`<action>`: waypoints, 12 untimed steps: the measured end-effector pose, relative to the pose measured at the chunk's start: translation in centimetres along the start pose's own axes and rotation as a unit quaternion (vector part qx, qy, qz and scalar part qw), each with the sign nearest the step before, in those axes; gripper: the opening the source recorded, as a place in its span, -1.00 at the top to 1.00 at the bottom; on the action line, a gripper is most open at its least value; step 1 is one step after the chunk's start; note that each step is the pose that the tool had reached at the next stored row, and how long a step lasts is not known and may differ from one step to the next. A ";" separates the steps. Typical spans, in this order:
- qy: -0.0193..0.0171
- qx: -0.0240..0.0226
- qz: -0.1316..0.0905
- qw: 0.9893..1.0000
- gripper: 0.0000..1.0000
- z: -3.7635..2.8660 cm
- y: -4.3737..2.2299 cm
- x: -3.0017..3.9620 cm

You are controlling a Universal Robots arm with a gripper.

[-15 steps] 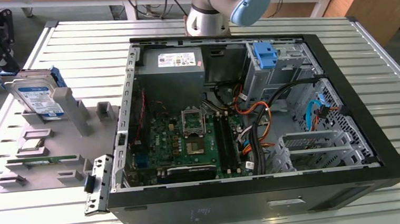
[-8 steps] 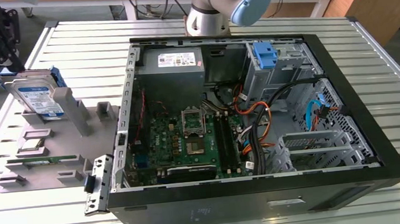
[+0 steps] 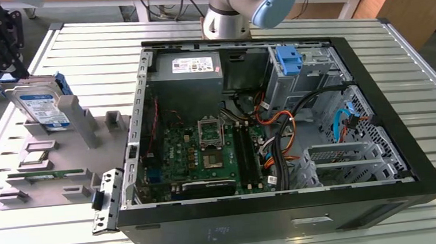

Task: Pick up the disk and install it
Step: 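Pick up the disk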

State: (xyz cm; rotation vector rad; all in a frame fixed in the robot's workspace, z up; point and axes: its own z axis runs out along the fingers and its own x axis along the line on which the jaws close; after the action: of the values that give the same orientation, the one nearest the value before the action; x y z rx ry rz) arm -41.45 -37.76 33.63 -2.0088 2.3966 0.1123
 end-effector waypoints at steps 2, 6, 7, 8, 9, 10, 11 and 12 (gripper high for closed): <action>-0.006 -0.001 0.000 1.000 0.80 0.00 0.00 -0.01; -0.006 -0.001 0.000 1.000 0.80 0.01 0.00 -0.01; -0.006 -0.001 0.000 1.000 0.80 0.01 0.00 0.00; -0.006 -0.001 0.000 1.000 0.80 0.01 0.00 0.00; -0.006 -0.001 0.000 1.000 0.80 0.01 0.00 0.00; -0.006 -0.001 0.000 1.000 0.80 0.01 0.00 0.00; -0.006 -0.001 -0.001 1.000 0.80 0.01 0.00 0.00; -0.006 -0.001 -0.003 1.000 0.80 0.02 0.00 0.00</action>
State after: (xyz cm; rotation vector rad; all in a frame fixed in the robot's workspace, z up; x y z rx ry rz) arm -41.45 -37.76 33.61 -2.0105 2.3849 0.1263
